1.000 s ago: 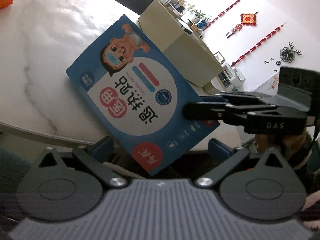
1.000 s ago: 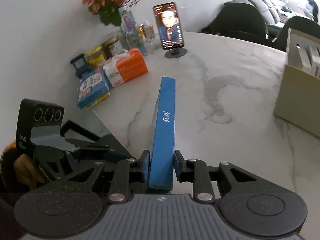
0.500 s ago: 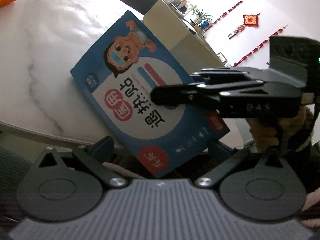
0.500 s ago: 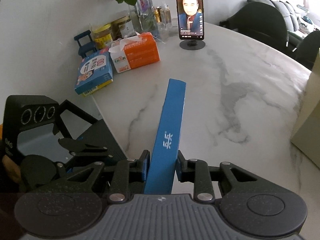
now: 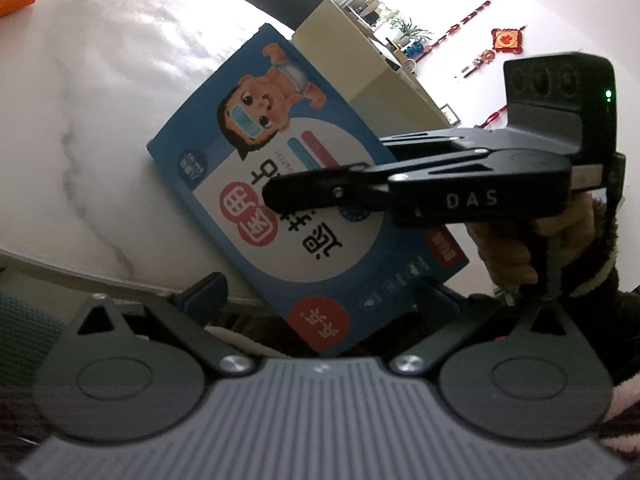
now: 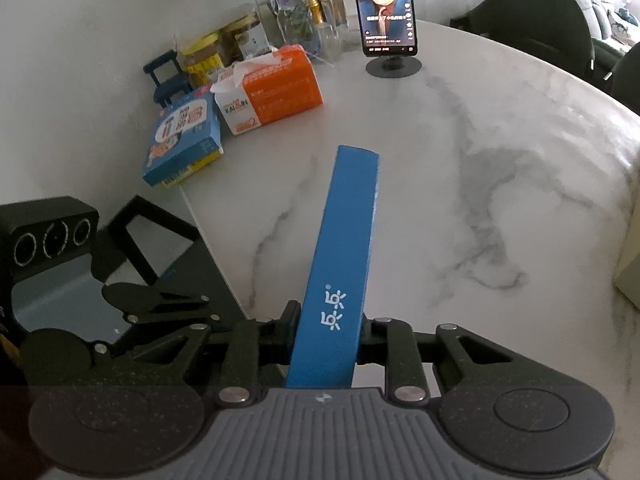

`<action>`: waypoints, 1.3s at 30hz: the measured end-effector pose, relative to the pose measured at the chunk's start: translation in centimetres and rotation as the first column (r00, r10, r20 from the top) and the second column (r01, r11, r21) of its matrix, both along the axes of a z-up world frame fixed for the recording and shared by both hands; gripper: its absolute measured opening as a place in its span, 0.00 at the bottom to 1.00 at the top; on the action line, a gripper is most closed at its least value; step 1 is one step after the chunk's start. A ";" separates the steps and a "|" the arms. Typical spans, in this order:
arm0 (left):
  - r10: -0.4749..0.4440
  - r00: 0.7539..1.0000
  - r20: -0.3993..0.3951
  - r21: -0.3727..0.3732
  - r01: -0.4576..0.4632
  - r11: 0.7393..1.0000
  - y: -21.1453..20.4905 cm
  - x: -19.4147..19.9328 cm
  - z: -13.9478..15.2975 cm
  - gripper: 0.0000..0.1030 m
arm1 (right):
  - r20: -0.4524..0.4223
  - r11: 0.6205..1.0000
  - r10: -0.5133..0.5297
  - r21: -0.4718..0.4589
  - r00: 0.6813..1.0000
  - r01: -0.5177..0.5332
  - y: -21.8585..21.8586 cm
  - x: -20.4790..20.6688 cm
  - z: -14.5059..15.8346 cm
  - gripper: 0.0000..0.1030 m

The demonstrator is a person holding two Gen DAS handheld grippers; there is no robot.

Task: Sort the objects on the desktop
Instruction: 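Open the left gripper to release the blue box while the right gripper lifts it, then carry the blue box with the right gripper over the beige box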

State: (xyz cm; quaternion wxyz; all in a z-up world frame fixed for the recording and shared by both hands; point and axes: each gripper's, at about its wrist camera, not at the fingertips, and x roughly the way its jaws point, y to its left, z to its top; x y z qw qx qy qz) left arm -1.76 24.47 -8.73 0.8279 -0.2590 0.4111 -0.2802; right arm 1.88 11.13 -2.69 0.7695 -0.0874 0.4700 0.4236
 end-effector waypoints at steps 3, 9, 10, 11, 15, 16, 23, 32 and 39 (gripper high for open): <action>0.002 1.000 0.000 0.003 -0.002 1.000 0.0 -0.1 0.1 0.99 | -0.012 0.999 -0.022 0.033 1.000 0.023 -0.5 0.3 0.0 0.23; -0.007 1.000 0.006 0.006 0.007 1.000 -0.5 -0.1 0.4 0.99 | -0.002 0.994 -0.083 0.074 0.997 0.083 -2.1 1.2 0.8 0.22; -0.009 1.000 0.006 0.007 0.009 1.000 -0.7 -0.1 0.5 0.99 | 0.001 0.992 -0.093 0.081 0.996 0.092 -2.4 1.3 1.1 0.22; -0.011 1.000 0.006 0.008 0.011 1.000 -0.8 -0.1 0.5 0.99 | 0.008 0.991 -0.103 0.088 0.995 0.102 -2.8 1.5 1.4 0.22; -0.023 1.000 0.013 0.011 0.023 1.000 -1.5 0.2 0.8 0.99 | 0.035 0.982 -0.151 0.117 0.988 0.146 -4.5 2.4 2.8 0.22; -0.026 1.000 0.015 0.011 0.026 1.000 -1.7 0.3 0.9 0.99 | 0.041 0.980 -0.164 0.123 0.986 0.158 -4.9 2.6 3.2 0.22; -0.046 0.998 0.032 0.027 0.045 0.999 -2.9 1.0 1.6 0.99 | 0.070 0.965 -0.226 0.153 0.972 0.213 -7.5 4.2 5.2 0.22; -0.049 0.997 0.057 0.065 0.045 0.997 -4.2 2.7 2.8 1.00 | 0.089 0.952 -0.268 0.174 0.959 0.250 -9.9 5.4 6.8 0.22; -0.084 0.993 0.084 0.087 0.077 0.993 -6.5 4.8 4.4 1.00 | 0.093 0.940 -0.302 0.193 0.949 0.281 -11.9 6.7 8.2 0.22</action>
